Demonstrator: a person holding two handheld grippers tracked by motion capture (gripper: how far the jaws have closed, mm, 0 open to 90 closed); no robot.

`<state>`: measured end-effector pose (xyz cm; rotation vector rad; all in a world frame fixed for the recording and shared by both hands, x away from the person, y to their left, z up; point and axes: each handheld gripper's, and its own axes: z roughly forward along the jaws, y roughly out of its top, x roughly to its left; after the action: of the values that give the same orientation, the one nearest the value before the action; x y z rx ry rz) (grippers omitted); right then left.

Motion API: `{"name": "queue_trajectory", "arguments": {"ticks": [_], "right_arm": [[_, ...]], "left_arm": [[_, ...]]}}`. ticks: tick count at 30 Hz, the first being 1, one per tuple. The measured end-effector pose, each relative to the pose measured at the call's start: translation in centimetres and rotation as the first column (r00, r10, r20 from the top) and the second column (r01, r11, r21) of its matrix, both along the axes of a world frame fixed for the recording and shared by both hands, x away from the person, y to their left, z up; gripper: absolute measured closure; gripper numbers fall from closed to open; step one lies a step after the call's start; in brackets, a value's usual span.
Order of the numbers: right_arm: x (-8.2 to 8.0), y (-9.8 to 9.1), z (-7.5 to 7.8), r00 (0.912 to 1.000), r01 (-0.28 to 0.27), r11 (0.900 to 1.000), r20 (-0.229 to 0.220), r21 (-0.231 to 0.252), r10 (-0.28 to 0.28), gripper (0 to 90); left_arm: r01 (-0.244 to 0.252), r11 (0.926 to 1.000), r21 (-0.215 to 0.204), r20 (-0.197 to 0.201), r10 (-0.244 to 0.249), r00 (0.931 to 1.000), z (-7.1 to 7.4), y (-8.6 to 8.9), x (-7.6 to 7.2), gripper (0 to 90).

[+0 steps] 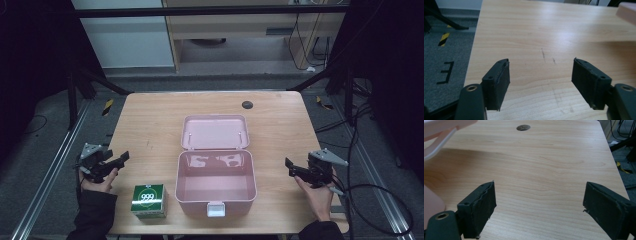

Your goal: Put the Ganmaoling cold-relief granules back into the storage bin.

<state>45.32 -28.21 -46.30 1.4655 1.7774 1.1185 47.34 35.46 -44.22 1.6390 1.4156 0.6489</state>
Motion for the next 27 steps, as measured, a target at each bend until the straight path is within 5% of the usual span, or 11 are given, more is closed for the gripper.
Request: {"name": "queue_trajectory", "arguments": {"ticks": [3,7,12,13,18,19,23,27], "right_arm": [[-0.2,0.1,0.0,0.9999,-0.017,0.9998,-0.002,-0.013,0.017,10.6],[-0.5,-0.1,0.1,0.9997,-0.025,0.9995,0.005,-0.016,0.025,9.8],[-0.9,-0.5,0.1,0.9997,-0.02,0.9991,0.012,-0.039,0.02,9.4],[-0.9,-0.4,0.2,0.9997,-0.018,0.9991,0.016,-0.039,0.019,9.4],[-0.9,-0.2,0.3,0.9989,-0.025,0.9986,0.037,-0.047,0.027,9.4],[-1.0,-0.1,0.3,0.9989,-0.027,0.9988,0.036,-0.042,0.028,9.4],[-1.0,0.0,0.3,0.9986,-0.036,0.9978,0.036,-0.055,0.038,9.4],[-1.1,0.0,0.3,0.9983,-0.041,0.9973,0.039,-0.06,0.044,9.4]], "left_arm": [[0.053,0.9982,-0.028,0.005,-0.053,0.9986,1.1,0.3,-0.3,35.1],[0.142,0.9896,0.022,-0.004,-0.142,0.9899,2.6,0.3,-0.3,36.7],[0.256,0.9642,0.071,0.048,-0.259,0.9646,3.9,0.3,-0.7,39.4],[0.256,0.9642,0.071,0.048,-0.259,0.9646,3.9,0.3,-0.7,39.5],[0.34,0.9335,0.113,-0.001,-0.342,0.9395,5.5,-0.1,-0.8,38.9],[0.366,0.9239,0.111,-0.004,-0.368,0.9298,6.1,-0.1,-0.8,39.4],[0.39,0.9095,0.144,-0.011,-0.393,0.9197,7.0,-0.3,-1.0,39.3],[0.47,0.8658,0.171,-0.043,-0.47,0.8814,8.2,-0.7,-1.2,36.4]]}}
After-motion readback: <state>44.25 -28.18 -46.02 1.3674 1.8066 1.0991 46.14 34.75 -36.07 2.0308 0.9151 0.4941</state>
